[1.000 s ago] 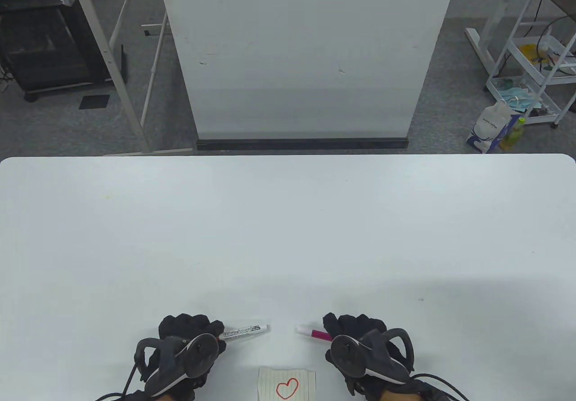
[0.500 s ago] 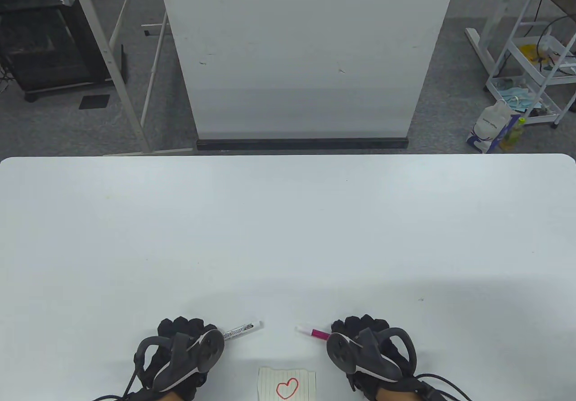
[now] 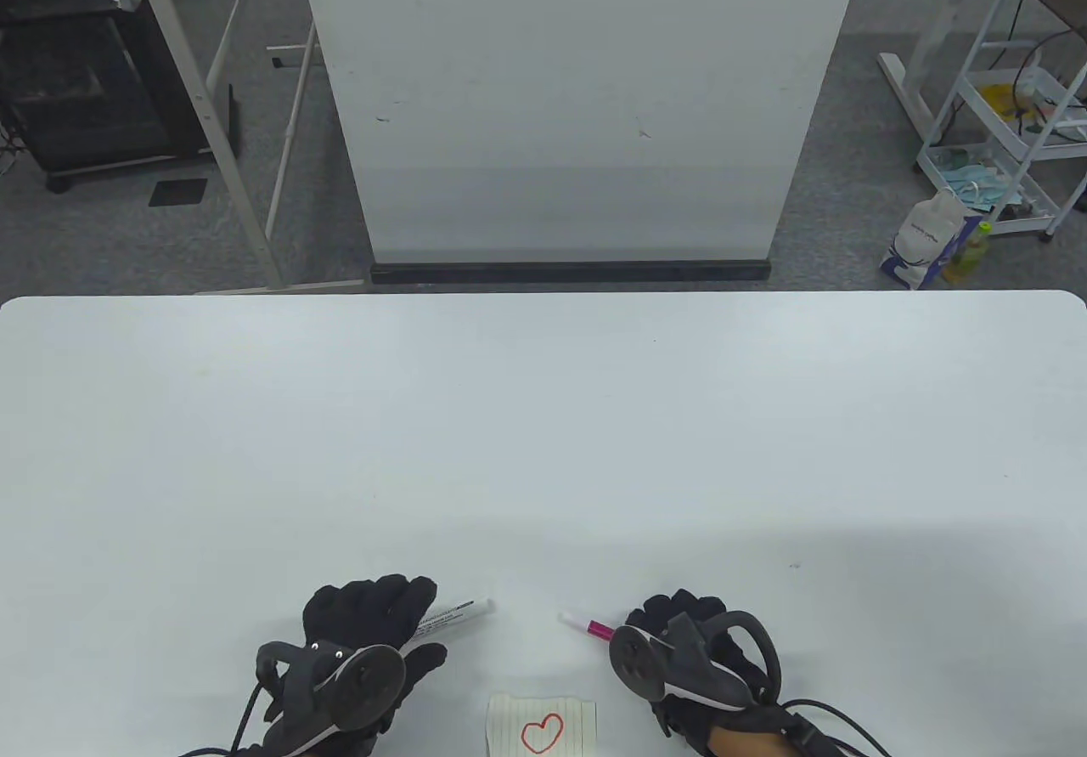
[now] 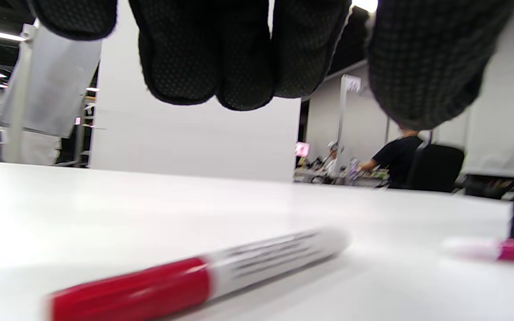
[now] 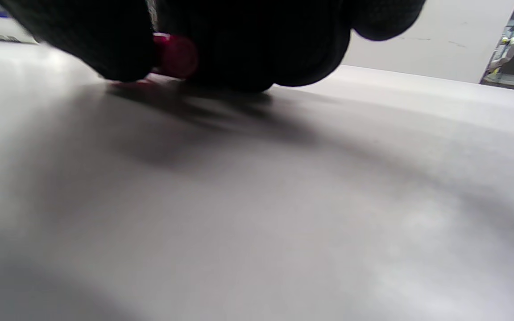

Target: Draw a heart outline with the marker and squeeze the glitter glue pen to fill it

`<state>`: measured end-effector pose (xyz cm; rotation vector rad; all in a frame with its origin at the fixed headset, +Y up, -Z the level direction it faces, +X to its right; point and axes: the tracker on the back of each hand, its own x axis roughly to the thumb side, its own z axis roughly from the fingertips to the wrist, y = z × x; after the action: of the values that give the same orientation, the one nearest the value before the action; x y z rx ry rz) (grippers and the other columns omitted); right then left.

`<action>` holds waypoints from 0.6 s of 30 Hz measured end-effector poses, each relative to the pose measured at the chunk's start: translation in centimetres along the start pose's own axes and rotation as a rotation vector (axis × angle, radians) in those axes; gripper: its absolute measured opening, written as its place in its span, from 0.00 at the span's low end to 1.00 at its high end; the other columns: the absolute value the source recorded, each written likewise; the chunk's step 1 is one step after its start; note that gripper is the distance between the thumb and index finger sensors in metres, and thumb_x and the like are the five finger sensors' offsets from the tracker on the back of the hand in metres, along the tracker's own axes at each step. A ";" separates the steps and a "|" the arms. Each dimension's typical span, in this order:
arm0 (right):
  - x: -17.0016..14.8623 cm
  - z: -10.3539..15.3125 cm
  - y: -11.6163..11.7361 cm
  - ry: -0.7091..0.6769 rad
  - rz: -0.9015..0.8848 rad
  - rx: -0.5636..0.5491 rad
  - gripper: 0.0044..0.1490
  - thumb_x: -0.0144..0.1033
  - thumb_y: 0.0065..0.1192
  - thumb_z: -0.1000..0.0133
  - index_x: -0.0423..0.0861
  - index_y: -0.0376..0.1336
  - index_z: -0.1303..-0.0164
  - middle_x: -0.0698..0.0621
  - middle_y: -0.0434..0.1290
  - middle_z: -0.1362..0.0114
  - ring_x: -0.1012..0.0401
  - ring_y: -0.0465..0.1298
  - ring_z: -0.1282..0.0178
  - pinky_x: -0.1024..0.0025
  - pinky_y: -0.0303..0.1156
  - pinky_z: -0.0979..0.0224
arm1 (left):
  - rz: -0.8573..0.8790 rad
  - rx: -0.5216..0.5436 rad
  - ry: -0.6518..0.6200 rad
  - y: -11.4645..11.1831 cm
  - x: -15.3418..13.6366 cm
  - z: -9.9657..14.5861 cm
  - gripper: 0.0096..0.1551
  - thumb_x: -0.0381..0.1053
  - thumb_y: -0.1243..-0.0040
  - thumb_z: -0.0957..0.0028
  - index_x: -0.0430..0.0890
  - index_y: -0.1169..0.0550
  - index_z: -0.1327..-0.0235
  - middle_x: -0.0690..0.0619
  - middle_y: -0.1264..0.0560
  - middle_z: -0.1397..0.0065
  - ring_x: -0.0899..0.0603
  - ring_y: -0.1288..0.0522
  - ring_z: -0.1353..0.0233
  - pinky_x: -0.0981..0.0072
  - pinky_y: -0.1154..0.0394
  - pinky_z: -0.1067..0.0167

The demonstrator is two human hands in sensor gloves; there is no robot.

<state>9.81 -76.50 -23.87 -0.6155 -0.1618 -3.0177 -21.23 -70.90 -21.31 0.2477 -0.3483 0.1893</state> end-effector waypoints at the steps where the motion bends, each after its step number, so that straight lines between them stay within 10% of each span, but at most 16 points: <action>1: -0.1 0.3 -0.2 -0.006 -0.044 -0.046 0.30 0.53 0.65 0.52 0.49 0.69 0.43 0.44 0.74 0.37 0.49 0.75 0.44 0.45 0.65 0.33 | 0.035 0.003 -0.022 0.2 0.5 -0.1 0.39 0.66 0.30 0.56 0.53 0.24 0.31 0.46 0.25 0.27 0.35 0.26 0.32 0.27 0.37 0.33; 18: 2.1 3.2 -3.3 -0.291 -0.294 -0.218 0.30 0.54 0.63 0.52 0.50 0.69 0.44 0.45 0.75 0.39 0.51 0.75 0.46 0.46 0.66 0.34 | 0.058 -0.125 -0.209 -1.5 7.5 -1.1 0.24 0.57 0.27 0.55 0.53 0.15 0.46 0.50 0.16 0.41 0.39 0.18 0.43 0.32 0.32 0.36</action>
<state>8.80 -72.97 -20.44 -1.1460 0.0741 -3.2315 -13.63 -70.99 -19.95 0.1339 -0.5729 0.1985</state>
